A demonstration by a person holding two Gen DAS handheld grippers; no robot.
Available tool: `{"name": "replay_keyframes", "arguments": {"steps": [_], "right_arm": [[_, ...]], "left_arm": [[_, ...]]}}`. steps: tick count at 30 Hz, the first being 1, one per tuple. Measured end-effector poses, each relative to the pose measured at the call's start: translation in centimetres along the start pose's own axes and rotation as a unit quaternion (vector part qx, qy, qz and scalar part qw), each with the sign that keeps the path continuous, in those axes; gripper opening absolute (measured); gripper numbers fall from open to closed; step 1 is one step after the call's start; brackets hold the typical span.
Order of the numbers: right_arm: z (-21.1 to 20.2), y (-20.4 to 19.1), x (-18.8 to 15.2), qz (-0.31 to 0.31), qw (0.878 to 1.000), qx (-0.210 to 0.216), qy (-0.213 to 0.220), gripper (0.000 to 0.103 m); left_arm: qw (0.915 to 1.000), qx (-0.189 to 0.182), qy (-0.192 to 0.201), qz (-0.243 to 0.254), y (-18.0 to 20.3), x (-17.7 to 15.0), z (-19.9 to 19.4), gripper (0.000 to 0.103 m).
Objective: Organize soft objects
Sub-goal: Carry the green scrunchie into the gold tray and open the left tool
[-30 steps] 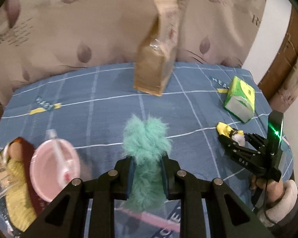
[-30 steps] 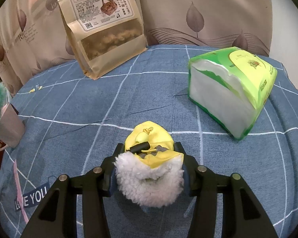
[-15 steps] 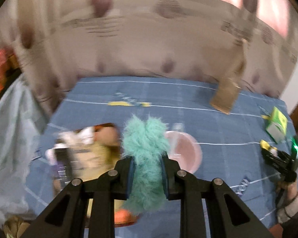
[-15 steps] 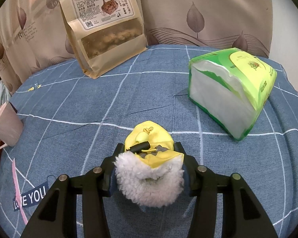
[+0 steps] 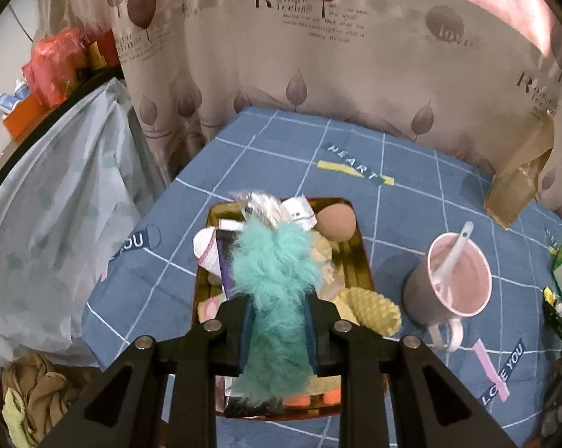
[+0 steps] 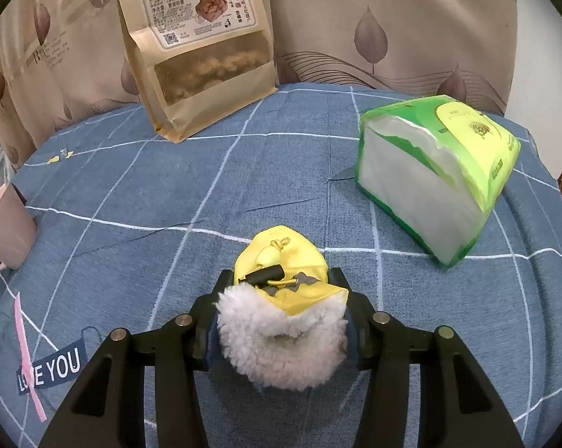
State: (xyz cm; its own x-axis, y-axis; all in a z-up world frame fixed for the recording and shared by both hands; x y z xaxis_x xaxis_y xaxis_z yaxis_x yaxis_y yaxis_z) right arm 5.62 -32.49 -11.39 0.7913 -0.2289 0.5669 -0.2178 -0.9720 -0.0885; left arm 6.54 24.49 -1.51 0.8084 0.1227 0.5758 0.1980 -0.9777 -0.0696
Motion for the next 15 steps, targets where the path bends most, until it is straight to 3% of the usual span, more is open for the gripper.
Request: {"name": "replay_keyframes", "arguments": {"steps": [10,15], "right_arm": [[0.1,-0.3,0.0,-0.008,1.0,-0.012,-0.001,0.049],[0.2,-0.4,-0.1,-0.012,1.0,-0.018,-0.002,0.049]], "left_arm": [[0.9997,-0.006,-0.019,-0.018,-1.2,-0.8,2.7,0.031],[0.9995,-0.014,-0.022,-0.017,-1.6,-1.4,3.1,0.047]]}}
Point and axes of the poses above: each gripper's, at about its wrist camera, not at the fingertips, and z roughly the way its jaws point, y to its right, x to its top, the point moved 2 cm from there along z, roughly the way its jaws point, and after that the axes turned 4 degrees about z, right-handed, at the moved point
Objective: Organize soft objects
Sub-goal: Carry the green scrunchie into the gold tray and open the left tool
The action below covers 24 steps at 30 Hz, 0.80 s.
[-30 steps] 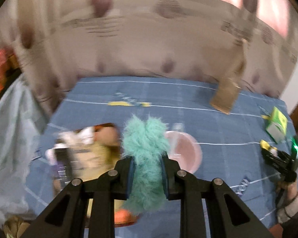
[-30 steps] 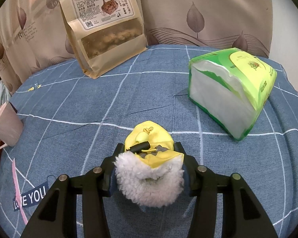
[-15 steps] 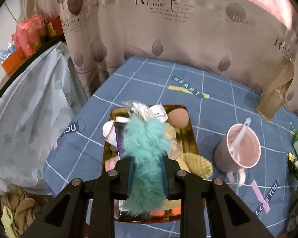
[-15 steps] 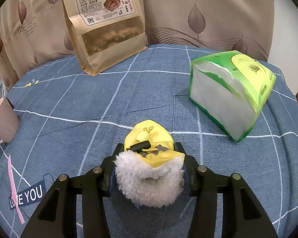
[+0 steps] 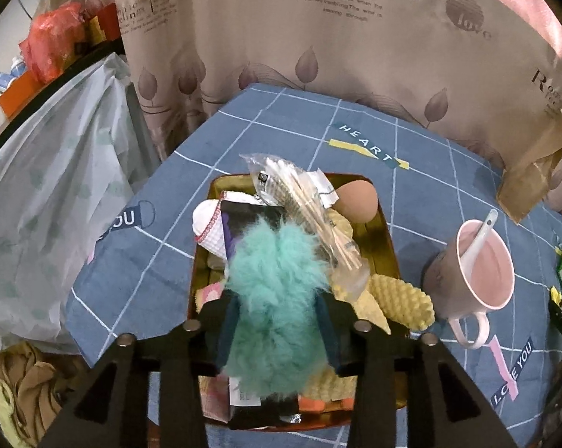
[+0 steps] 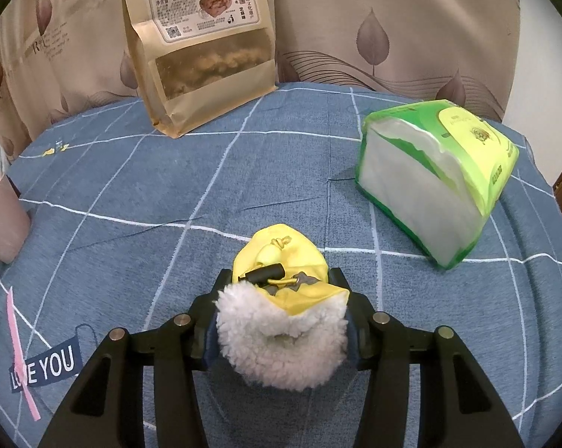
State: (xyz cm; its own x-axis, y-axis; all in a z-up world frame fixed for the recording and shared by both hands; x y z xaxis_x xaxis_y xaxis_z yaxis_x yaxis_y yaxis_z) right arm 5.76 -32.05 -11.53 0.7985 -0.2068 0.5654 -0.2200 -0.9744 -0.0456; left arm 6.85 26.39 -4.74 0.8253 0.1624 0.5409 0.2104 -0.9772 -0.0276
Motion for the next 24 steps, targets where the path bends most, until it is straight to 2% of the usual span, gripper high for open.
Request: {"name": "replay_keyframes", "arguments": {"steps": [3,6,12,19,24], "right_arm": [[0.0,-0.1,-0.1,-0.003,1.0,-0.004,0.0,0.049],[0.0,-0.2,0.0,-0.003,1.0,-0.005,0.0,0.049],[0.0,-0.2,0.0,-0.004,1.0,-0.006,0.0,0.049],[-0.2,-0.5,0.1,-0.002,1.0,-0.016,-0.002,0.044],[-0.9,-1.3,0.3,0.006,1.0,-0.008,-0.002,0.043]], "left_arm": [[0.9999,-0.011,0.008,0.006,-0.1,0.0,-0.4,0.055],[0.9994,-0.016,0.028,0.012,-0.2,0.2,-1.4,0.058],[0.9985,-0.011,0.053,0.009,-0.5,0.4,-2.8,0.059],[0.9969,0.021,0.074,0.011,-0.5,-0.6,-4.0,0.059],[0.9958,0.021,0.09,0.002,-0.8,-1.4,-4.0,0.059]]}}
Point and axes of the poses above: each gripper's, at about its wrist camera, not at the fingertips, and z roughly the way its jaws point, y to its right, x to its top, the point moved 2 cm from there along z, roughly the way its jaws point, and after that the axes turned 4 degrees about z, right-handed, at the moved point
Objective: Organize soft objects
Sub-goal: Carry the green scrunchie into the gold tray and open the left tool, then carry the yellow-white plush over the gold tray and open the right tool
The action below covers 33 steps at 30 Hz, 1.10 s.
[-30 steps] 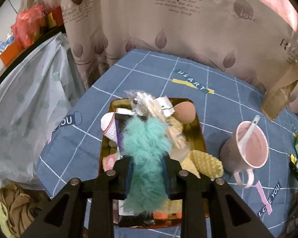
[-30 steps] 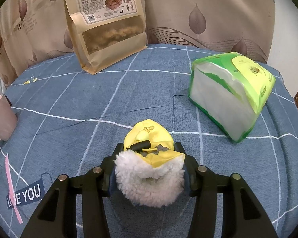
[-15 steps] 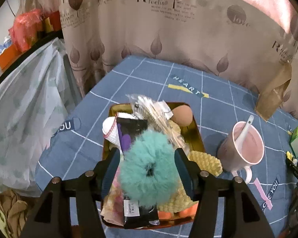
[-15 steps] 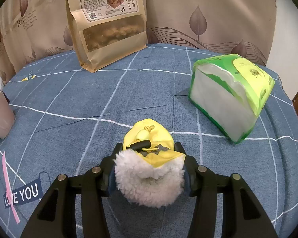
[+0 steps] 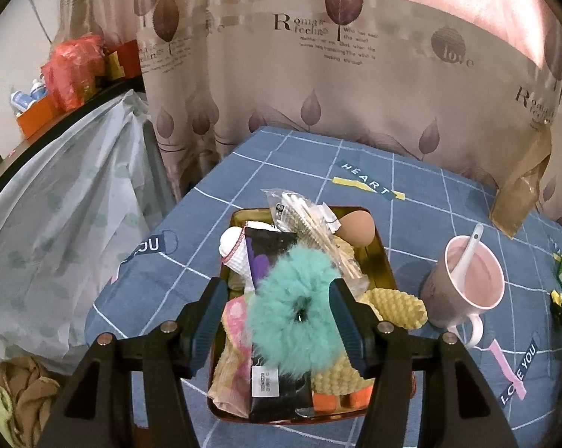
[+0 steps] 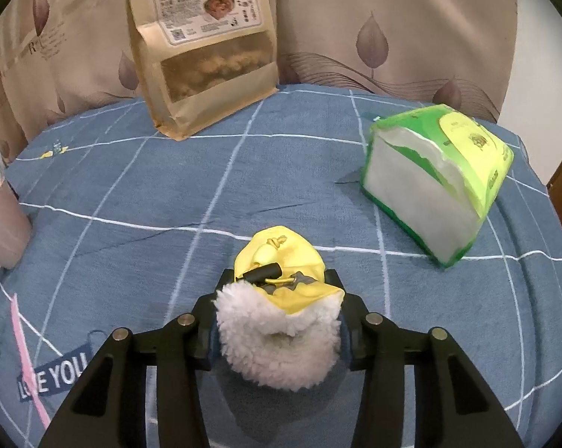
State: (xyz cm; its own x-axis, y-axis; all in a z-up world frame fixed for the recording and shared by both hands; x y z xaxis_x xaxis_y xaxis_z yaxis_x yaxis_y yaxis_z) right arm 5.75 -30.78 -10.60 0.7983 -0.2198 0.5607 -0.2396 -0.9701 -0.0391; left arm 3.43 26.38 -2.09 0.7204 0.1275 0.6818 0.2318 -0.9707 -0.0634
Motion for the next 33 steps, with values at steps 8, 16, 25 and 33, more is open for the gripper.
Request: {"name": "replay_keyframes", "arguments": {"steps": [8,16,25,33], "right_arm": [[-1.9,-4.1,1.4,-0.032,0.999,0.017,0.01,0.043],[-3.4,-9.4,3.1,-0.059,0.997,0.047,0.02,0.043],[-5.7,-17.0,5.1,-0.098,0.99,0.101,0.03,0.043],[-7.4,-25.4,6.2,-0.155,0.975,0.155,0.032,0.043]], "left_arm": [[0.9998,-0.006,0.003,-0.018,-1.1,-1.1,0.6,0.059],[0.9999,-0.002,0.005,-0.01,-1.8,-1.7,0.4,0.059],[0.9998,-0.002,0.007,-0.019,-2.7,-1.7,0.3,0.059],[0.9991,0.012,0.01,-0.039,-4.2,-1.7,0.1,0.059]]}}
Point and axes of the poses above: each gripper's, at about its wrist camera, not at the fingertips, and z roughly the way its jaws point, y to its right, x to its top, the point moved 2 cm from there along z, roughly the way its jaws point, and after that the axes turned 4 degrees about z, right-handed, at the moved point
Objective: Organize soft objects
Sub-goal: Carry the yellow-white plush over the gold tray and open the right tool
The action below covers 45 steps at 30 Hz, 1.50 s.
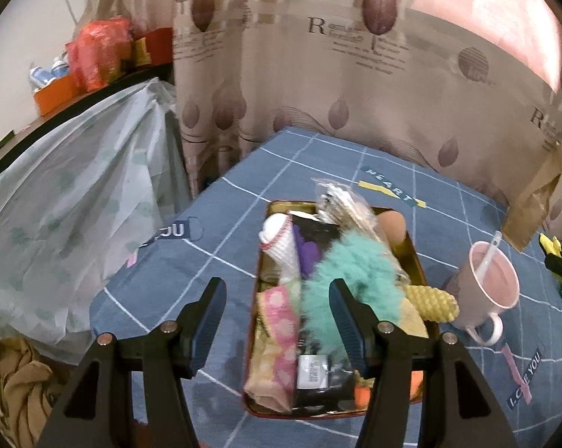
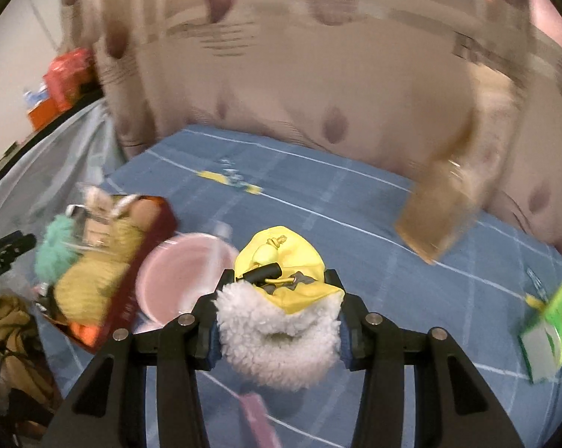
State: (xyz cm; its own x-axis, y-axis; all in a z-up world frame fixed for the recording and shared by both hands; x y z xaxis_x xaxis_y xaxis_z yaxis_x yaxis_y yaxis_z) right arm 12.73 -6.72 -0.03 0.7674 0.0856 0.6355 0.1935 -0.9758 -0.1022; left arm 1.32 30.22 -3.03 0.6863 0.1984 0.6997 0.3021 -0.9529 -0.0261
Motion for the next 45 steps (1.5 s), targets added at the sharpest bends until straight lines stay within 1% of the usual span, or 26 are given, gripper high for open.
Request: {"name": "replay_keyframes", "arguments": {"steps": [5,9,12,17,21,25,32,37,39,45], "right_arm": [[1.6,-5.6,1.8,-0.034,0.999,0.039,-0.005,0.043],[3.7,-9.9,2.3,-0.061,0.996,0.062,-0.016,0.043],[5.4,-12.4,2.4,-0.076,0.994,0.074,-0.028,0.043],[8.2,-15.2,2.5,-0.086,0.992,0.081,-0.045,0.043],[9.8,-16.3,2.5,-0.086,0.992,0.081,-0.052,0.043],[11.1,-16.6,2.5,-0.075,0.992,0.08,-0.058,0.043],[12.1,-17.2,2.9,-0.065,0.992,0.091,-0.052,0.045],[12.1,-16.9,2.9,-0.062,0.992,0.101,-0.053,0.049],[11.9,-16.7,2.9,-0.059,0.991,0.105,-0.054,0.054],[11.1,-16.5,2.7,-0.053,0.99,0.116,-0.052,0.062]], "left_arm": [[0.9996,0.012,0.001,-0.024,-1.7,0.0,-0.1,0.059],[0.9993,0.018,-0.001,-0.033,-2.6,0.0,0.0,0.059],[0.9991,0.022,-0.001,-0.035,-3.0,0.0,-0.1,0.059],[0.999,0.02,-0.005,-0.041,-3.5,0.0,0.3,0.059],[0.9988,0.018,-0.009,-0.044,-3.8,0.0,0.6,0.059],[0.9987,0.016,-0.012,-0.046,-4.0,-0.1,0.9,0.059],[0.9984,0.011,-0.017,-0.052,-4.4,-0.2,1.2,0.059],[0.9983,0.01,-0.019,-0.054,-4.5,-0.2,1.3,0.059],[0.9982,0.01,-0.021,-0.055,-4.5,-0.3,1.4,0.059],[0.9983,0.012,-0.017,-0.054,-4.5,-0.3,1.5,0.059]]}}
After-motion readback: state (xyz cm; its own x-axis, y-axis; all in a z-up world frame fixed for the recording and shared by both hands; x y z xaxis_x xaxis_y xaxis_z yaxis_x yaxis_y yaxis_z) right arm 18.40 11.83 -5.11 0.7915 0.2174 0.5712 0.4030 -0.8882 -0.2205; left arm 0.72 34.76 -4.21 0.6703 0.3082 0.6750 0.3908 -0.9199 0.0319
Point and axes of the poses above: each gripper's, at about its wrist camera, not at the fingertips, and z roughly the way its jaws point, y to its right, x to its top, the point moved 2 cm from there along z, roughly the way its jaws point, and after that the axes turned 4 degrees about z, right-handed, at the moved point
